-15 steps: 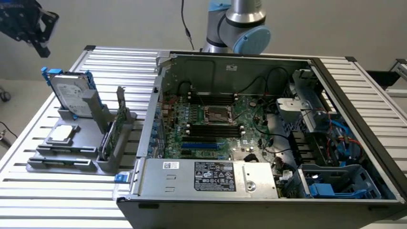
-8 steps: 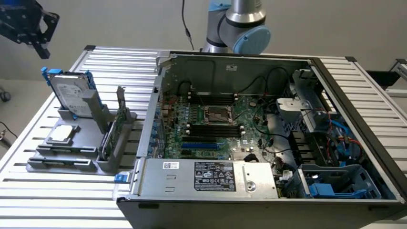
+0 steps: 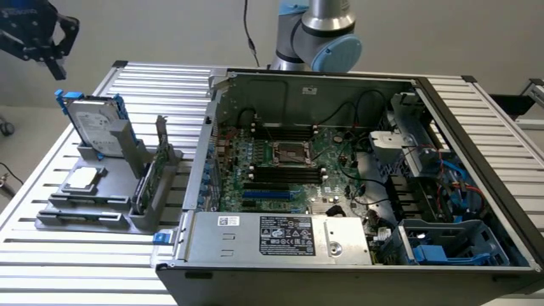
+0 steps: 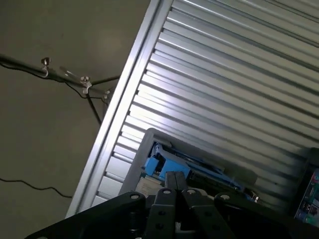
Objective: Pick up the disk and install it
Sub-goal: 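Pick up the disk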
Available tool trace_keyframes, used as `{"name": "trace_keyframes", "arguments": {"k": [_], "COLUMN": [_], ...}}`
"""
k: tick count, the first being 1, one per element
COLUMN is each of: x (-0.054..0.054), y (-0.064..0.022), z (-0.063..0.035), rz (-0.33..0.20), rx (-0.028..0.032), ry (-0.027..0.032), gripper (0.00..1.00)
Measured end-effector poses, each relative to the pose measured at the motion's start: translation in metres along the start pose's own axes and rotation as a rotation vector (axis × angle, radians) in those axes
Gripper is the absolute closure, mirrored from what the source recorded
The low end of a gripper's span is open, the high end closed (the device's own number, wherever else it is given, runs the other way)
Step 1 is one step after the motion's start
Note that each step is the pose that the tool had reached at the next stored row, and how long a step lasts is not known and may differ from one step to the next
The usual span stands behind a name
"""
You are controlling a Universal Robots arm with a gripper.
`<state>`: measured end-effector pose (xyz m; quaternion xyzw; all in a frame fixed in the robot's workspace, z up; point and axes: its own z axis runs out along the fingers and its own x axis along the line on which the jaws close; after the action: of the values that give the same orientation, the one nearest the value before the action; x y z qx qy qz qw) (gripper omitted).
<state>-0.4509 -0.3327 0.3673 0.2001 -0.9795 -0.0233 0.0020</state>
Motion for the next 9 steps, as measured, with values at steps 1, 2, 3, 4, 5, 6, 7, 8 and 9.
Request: {"name": "trace_keyframes", "arguments": {"k": [1, 2, 3, 4, 5, 6, 7, 8, 9], "x": [0.0000, 0.0000, 0.0000, 0.0000, 0.0000, 0.0000, 0.0000, 0.0000, 0.0000], "y": [0.0000, 0.0000, 0.0000, 0.0000, 0.0000, 0.0000, 0.0000, 0.0000, 0.0000], "z": [0.0001, 0.0000, 0.0000, 0.0002, 0.0002, 0.0002, 0.0003, 0.0003, 0.0003], "rz": [-0.018, -0.036, -0.055, -0.073, -0.091, -0.109, -0.127, -0.146, -0.164], "rx": [-0.0001, -0.0002, -0.0003, -0.0004, -0.0005, -0.0006, -0.0007, -0.0008, -0.0010], "ry": [0.0008, 0.0018, 0.0027, 0.0034, 0.0043, 0.0051, 0.0059, 0.0069, 0.0077], "gripper": [0.89, 0.89, 0.89, 0.89, 0.89, 0.89, 0.89, 0.89, 0.89]}}
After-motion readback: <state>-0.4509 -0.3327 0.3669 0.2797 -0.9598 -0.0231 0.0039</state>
